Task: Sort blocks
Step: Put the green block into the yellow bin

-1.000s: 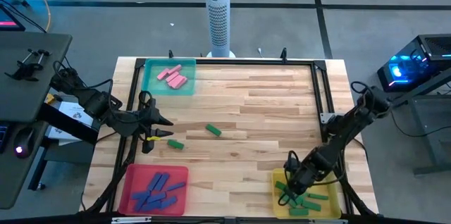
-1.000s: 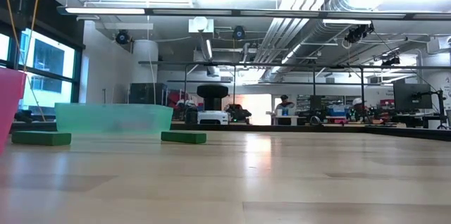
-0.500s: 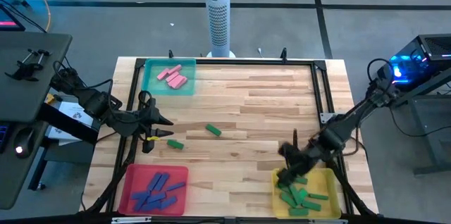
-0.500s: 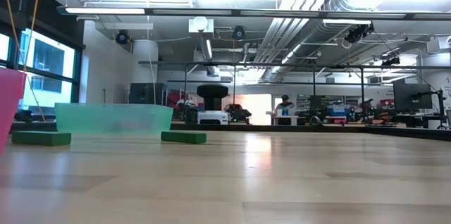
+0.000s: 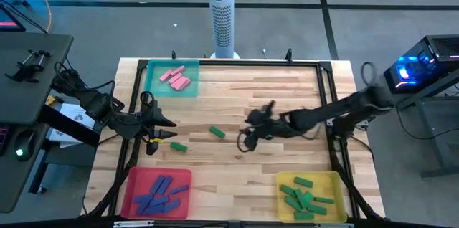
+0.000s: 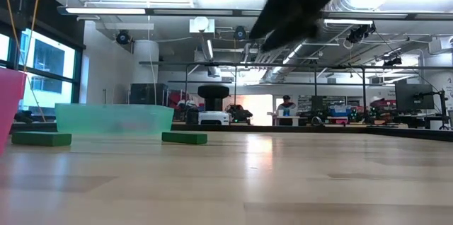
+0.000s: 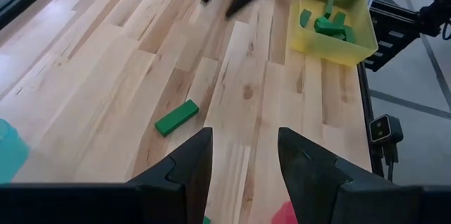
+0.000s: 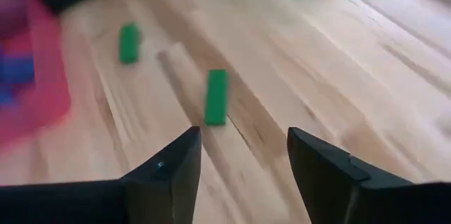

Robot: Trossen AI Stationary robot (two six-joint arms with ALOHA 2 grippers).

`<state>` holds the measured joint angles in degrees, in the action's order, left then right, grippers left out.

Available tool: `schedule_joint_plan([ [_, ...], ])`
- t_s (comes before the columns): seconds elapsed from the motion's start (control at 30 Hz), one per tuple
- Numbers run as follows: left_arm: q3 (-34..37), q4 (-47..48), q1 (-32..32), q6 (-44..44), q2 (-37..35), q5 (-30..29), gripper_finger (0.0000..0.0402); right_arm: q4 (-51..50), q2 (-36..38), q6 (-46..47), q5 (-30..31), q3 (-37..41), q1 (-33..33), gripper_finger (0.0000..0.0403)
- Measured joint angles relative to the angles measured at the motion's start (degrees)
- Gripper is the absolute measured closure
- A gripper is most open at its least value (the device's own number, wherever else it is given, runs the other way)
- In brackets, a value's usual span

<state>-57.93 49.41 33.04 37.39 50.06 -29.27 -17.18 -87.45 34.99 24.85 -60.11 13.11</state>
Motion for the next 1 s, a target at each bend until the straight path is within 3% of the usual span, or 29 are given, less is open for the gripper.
schedule_joint_plan([
  [0.1,0.0,0.0,0.0,0.0,0.0,0.0,0.0255,12.5,-6.4,-13.0,-6.1,0.6,-3.6,0.0196],
  [0.2,0.0,0.0,0.0,0.1,0.0,0.0,0.0255,25.2,-13.3,-18.5,-10.1,0.6,-6.4,0.0170],
  [0.33,0.0,0.1,0.0,0.6,0.0,0.0,0.0255,36.1,-21.7,-20.9,-10.0,0.6,-8.4,0.0139],
  [0.47,0.0,0.1,0.0,1.6,0.2,0.0,0.0255,42.3,-27.9,-18.7,-8.7,0.6,-8.8,0.0137],
  [0.73,0.0,0.1,0.0,3.1,0.2,0.0,0.0255,43.4,-36.9,-19.5,-8.8,-5.1,-7.6,0.0148],
  [1.0,0.0,0.0,0.0,3.1,0.2,-0.1,0.0255,34.3,-41.7,-17.1,-6.4,-12.8,-7.4,0.0164],
])
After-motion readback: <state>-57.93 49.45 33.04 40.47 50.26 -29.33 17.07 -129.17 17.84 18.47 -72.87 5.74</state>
